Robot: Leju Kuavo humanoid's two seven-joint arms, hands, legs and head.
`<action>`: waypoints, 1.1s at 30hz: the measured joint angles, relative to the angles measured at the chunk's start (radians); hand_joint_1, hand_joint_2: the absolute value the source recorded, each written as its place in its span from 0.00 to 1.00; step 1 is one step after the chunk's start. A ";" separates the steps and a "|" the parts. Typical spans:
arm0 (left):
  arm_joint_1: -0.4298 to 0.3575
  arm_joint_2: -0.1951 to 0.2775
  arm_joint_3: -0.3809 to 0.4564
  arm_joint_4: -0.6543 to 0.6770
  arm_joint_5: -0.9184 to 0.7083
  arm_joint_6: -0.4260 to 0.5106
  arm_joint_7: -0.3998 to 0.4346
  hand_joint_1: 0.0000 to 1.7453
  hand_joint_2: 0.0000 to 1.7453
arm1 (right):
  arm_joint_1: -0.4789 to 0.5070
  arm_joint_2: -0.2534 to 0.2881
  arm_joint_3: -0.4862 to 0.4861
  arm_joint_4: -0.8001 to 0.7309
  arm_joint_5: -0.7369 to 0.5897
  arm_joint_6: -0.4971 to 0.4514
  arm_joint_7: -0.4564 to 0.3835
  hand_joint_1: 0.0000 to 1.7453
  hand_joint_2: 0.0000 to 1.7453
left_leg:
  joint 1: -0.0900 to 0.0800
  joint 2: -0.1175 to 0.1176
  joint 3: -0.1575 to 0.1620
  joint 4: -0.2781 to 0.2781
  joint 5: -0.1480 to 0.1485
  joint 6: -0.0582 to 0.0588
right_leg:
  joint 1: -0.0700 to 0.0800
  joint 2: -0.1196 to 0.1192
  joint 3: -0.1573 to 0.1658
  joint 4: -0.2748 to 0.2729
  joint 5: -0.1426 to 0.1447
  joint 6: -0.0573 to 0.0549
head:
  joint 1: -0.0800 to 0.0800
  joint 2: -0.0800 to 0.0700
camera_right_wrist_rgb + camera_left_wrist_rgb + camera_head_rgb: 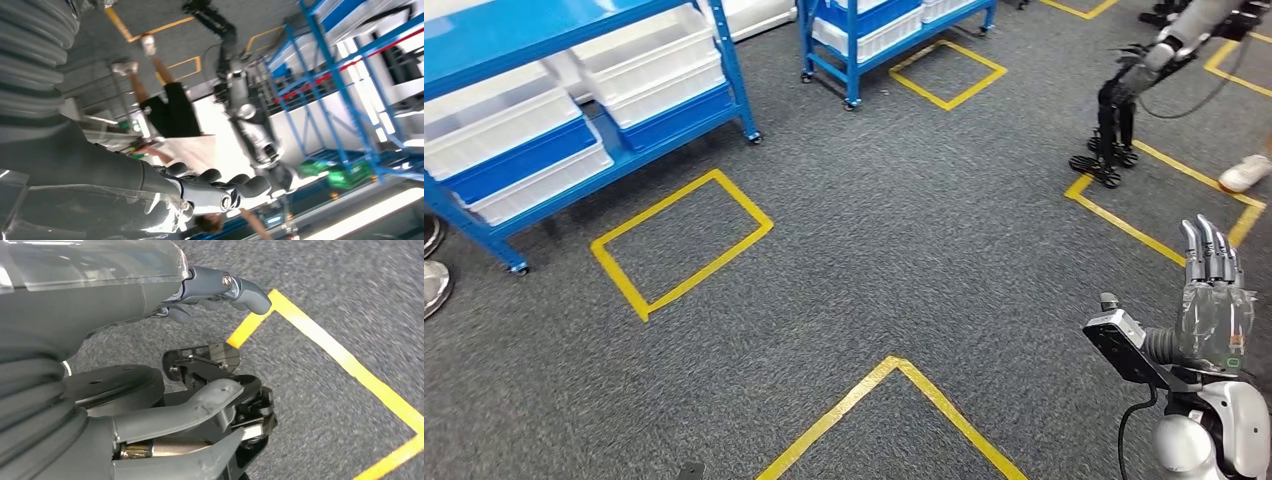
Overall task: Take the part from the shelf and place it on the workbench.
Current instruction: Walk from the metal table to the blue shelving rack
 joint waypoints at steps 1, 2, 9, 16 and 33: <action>0.000 0.000 0.000 0.000 0.000 0.000 0.000 0.00 0.00 | -0.001 0.000 0.002 0.000 0.001 0.002 0.000 0.00 0.00 | -0.002 0.010 0.035 -0.063 0.033 0.006 | 0.002 -0.012 0.003 0.000 -0.002 0.001 | 0.000 0.000; -0.001 0.000 0.000 0.000 0.000 0.000 0.001 0.00 0.00 | -0.003 0.000 0.004 0.000 0.003 0.003 0.000 0.00 0.00 | -0.007 0.033 0.072 -0.132 0.056 0.014 | 0.004 -0.024 0.005 0.000 -0.005 0.003 | 0.000 0.000; 0.000 -0.001 0.000 0.000 0.002 0.003 0.002 0.00 0.25 | -0.015 -0.001 0.014 0.000 0.011 0.003 0.003 0.00 0.00 | -0.017 0.027 0.133 -0.261 0.090 0.051 | 0.006 -0.032 0.010 0.027 -0.041 0.032 | 0.000 0.000; -0.004 -0.003 0.000 0.000 -0.001 0.005 0.004 0.00 1.00 | -0.011 -0.003 0.017 0.006 0.012 0.004 0.005 0.00 0.00 | -0.011 -0.063 0.135 -0.256 0.091 0.054 | -0.006 0.064 -0.079 0.172 -0.056 0.049 | 0.001 0.000; -0.003 -0.005 -0.002 0.000 -0.002 0.010 0.005 0.00 0.00 | -0.019 -0.003 0.025 0.012 0.018 0.004 0.006 0.00 0.00 | -0.004 0.002 0.024 -0.057 0.042 0.007 | 0.003 -0.011 0.003 0.008 -0.011 -0.001 | -0.001 0.000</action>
